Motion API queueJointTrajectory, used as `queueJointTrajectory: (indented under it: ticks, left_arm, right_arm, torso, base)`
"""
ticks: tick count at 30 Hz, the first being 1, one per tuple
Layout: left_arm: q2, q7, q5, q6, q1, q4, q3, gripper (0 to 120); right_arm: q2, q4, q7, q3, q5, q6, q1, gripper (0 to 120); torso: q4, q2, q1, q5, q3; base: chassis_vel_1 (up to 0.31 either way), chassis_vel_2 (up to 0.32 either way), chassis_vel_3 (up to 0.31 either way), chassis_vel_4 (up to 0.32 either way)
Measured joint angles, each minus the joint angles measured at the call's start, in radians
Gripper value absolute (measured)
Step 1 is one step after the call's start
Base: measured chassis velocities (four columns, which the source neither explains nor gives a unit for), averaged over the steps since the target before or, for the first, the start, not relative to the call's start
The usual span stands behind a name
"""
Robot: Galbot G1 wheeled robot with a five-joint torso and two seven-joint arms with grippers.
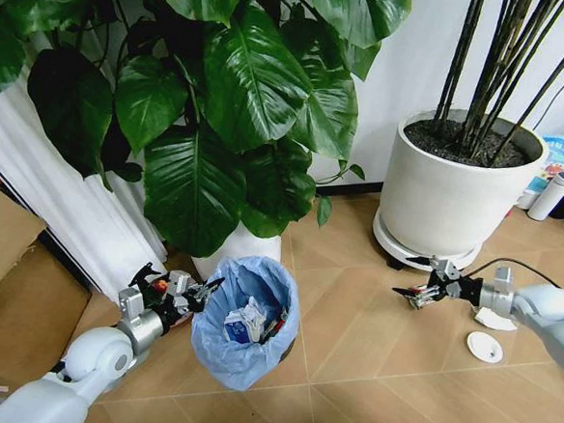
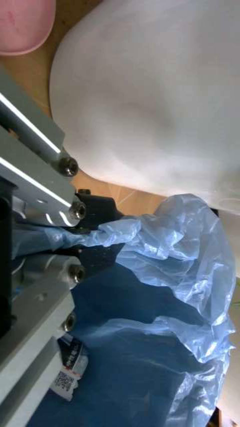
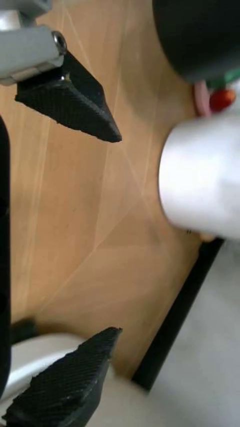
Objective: Pick up the trash bin and place the garbage on the floor into it.
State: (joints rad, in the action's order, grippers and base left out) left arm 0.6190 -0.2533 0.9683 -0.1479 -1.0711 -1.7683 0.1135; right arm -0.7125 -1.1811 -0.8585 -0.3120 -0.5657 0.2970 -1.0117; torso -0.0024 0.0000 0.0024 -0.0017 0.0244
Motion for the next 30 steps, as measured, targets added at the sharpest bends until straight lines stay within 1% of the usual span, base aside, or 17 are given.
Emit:
queueJointTrajectory:
  ticks: [1,2,4,7,9,12,13,15,21,30]
  left_arm:
    - [-0.001,0.001,0.0,0.001,-0.005,-0.002,0.005,0]
    - [-0.001,0.001,0.0,0.001,-0.005,-0.002,0.005,0]
    - [0.0,0.004,-0.001,0.003,-0.008,-0.002,0.01,0]
    - [0.008,0.011,-0.002,0.004,-0.012,0.0,0.014,0]
    - [0.008,0.012,-0.002,0.004,-0.012,0.0,0.014,0]
    - [0.008,0.014,-0.002,0.004,-0.008,-0.003,0.011,0]
    - [0.008,0.014,-0.002,0.004,-0.008,-0.003,0.011,0]
    - [0.008,0.016,-0.001,0.004,-0.001,-0.005,0.006,0]
    - [0.008,0.02,0.0,0.002,0.0,-0.011,0.001,0]
    - [0.003,0.022,0.002,0.001,-0.002,-0.02,0.002,0]
  right_arm:
    - [0.003,-0.016,0.035,-0.032,0.0,-0.004,-0.038,100]
    - [0.003,-0.016,0.035,-0.032,0.0,-0.004,-0.038,100]
    - [0.002,-0.034,0.082,-0.069,0.001,-0.008,-0.086,100]
    - [-0.014,-0.065,0.168,-0.143,0.024,-0.012,-0.198,100]
    - [-0.018,-0.068,0.185,-0.153,0.029,-0.012,-0.218,100]
    - [-0.041,-0.084,0.289,-0.205,0.04,-0.016,-0.325,100]
    - [-0.041,-0.084,0.289,-0.205,0.04,-0.016,-0.325,100]
    - [-0.065,-0.082,0.351,-0.232,0.046,-0.016,-0.373,100]
    - [-0.105,-0.066,0.454,-0.262,0.066,-0.028,-0.415,100]
    - [-0.127,-0.003,0.515,-0.262,0.073,-0.067,-0.42,100]
  torso:
    - [0.0,0.0,0.0,-0.0002,0.0]
    - [0.0,0.0,0.0,-0.0002,0.0]
    - [0.0,0.0,0.0,-0.0001,0.0]
    - [-0.0002,0.0,0.0,-0.0002,0.0]
    - [-0.0003,0.0,0.0,-0.0002,0.0]
    - [-0.0005,0.0,0.0,-0.0001,0.0]
    - [-0.0005,0.0,0.0,-0.0001,0.0]
    - [-0.0006,0.0,0.0,-0.0001,0.0]
    - [-0.0001,0.0,0.0,-0.0002,0.0]
    - [-0.0002,0.0,0.0,-0.0003,0.0]
  base:
    - [0.0,0.0,0.0,0.0]
    - [0.0,0.0,0.0,0.0]
    - [0.0,0.0,0.0,0.0]
    - [0.0,0.0,0.0,0.0]
    - [0.0,0.0,0.0,0.0]
    - [0.0,0.0,0.0,0.0]
    - [0.0,0.0,0.0,0.0]
    - [0.0,0.0,0.0,0.0]
    - [0.0,0.0,0.0,0.0]
    - [0.0,0.0,0.0,0.0]
